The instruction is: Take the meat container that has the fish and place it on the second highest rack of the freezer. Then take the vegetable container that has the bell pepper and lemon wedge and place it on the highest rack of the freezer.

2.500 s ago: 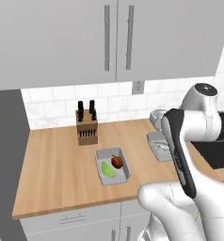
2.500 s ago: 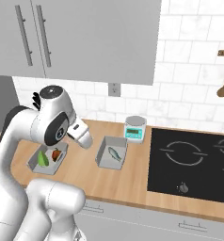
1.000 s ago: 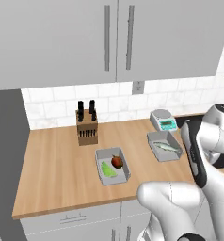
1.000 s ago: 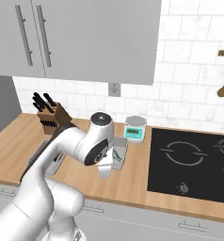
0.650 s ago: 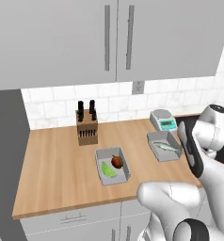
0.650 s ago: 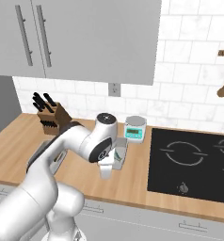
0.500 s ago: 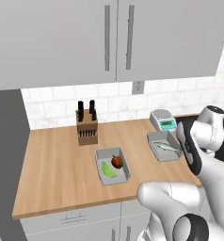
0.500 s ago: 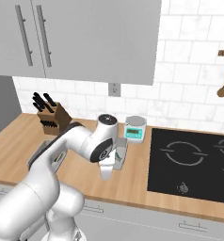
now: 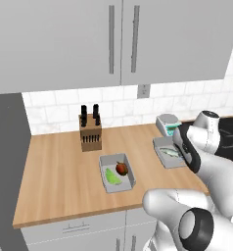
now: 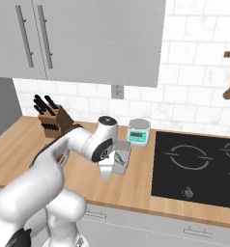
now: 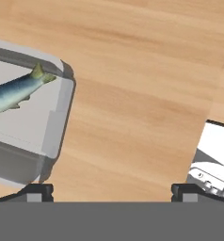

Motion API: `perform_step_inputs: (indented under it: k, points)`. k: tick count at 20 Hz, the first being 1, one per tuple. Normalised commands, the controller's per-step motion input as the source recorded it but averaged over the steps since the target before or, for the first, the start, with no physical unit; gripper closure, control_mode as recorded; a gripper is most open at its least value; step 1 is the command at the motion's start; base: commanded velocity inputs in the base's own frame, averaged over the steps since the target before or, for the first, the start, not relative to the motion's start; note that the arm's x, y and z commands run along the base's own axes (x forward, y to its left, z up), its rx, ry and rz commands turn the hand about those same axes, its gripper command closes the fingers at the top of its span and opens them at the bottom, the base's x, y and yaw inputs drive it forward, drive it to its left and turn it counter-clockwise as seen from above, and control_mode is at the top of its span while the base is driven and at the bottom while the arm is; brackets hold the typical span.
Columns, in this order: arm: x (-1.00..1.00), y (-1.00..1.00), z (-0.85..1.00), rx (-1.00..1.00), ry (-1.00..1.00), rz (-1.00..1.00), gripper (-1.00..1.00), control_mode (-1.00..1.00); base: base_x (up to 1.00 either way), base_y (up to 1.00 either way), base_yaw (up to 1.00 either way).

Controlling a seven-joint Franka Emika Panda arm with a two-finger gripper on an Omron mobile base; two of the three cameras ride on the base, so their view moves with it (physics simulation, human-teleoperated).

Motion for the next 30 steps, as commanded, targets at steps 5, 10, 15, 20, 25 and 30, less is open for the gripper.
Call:
perform_step_inputs:
  k: [5, 10, 15, 20, 25, 30]
  points:
    - [0.27, -0.01, -0.02, 0.06, -0.02, 0.0, -1.0, -1.0, 0.0, 0.0, 0.0]
    - [0.25, -0.01, -0.23, 0.06, 0.0, 0.0, -1.0, -1.0, 0.0, 0.0, 0.0]
    - [0.2, 0.0, -0.25, 0.02, 0.0, 0.0, -1.0, -1.0, 0.0, 0.0, 0.0]
    - [0.17, 0.0, -0.21, 0.01, 0.0, 0.0, -1.0, -1.0, 0.0, 0.0, 0.0]
    - [0.2, 0.0, -0.2, 0.0, 0.0, 0.0, -1.0, -1.0, 0.0, 0.0, 0.0]
    - [0.2, 0.0, -0.22, 0.0, 0.0, 0.0, -1.0, -1.0, 0.0, 0.0, 0.0]
